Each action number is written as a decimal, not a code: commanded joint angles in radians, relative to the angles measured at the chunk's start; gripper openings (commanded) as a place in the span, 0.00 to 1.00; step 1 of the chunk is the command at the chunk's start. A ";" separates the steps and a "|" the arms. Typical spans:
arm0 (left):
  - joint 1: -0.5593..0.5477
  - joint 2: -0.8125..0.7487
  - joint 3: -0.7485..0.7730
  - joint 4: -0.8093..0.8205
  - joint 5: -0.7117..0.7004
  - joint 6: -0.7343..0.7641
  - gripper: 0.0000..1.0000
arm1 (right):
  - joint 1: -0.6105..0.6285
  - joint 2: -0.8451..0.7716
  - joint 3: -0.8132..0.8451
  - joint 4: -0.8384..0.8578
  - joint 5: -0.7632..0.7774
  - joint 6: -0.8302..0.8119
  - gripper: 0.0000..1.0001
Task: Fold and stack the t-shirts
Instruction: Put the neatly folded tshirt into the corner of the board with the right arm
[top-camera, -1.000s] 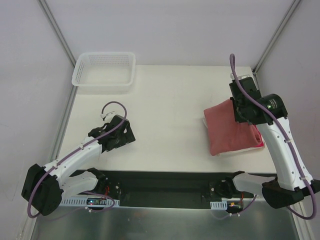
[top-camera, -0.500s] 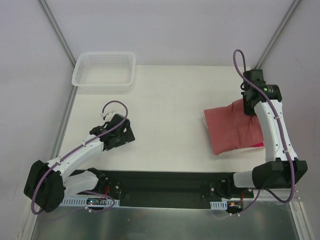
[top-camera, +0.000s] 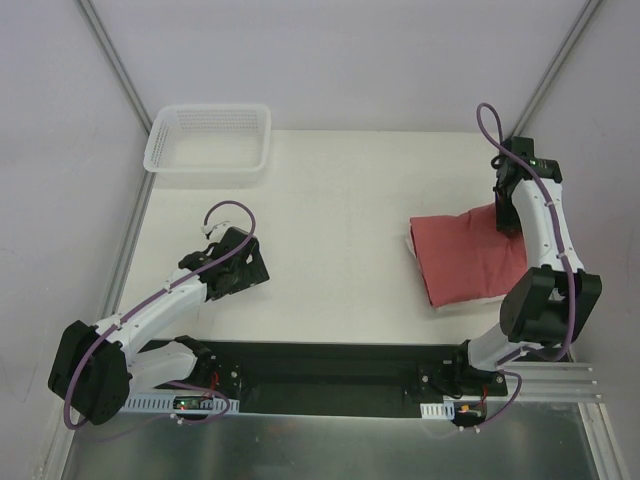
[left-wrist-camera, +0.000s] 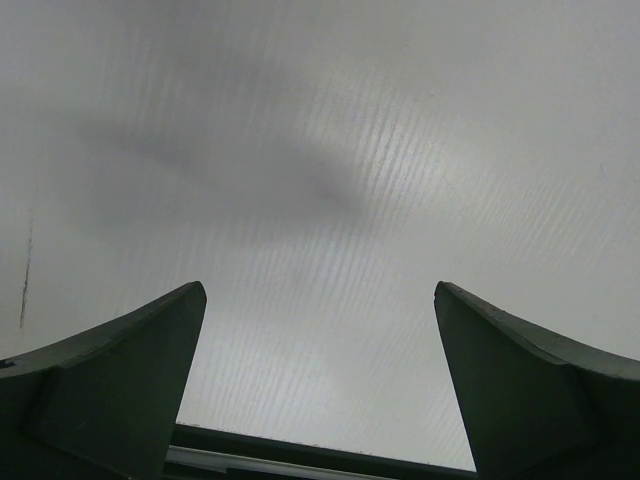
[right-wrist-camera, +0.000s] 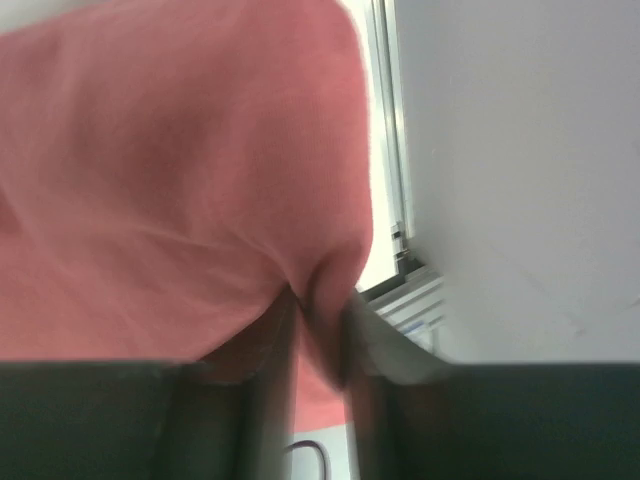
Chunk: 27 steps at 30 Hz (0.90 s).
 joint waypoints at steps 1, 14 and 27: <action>0.015 -0.010 0.022 0.005 0.019 0.020 0.99 | -0.032 0.037 0.031 0.027 0.033 0.044 0.55; 0.020 -0.010 0.114 0.002 0.069 0.034 0.99 | -0.032 -0.364 -0.197 0.307 -0.442 0.239 0.97; 0.021 -0.320 0.198 -0.128 -0.024 0.064 0.99 | 0.051 -0.880 -0.688 0.618 -0.780 0.340 0.97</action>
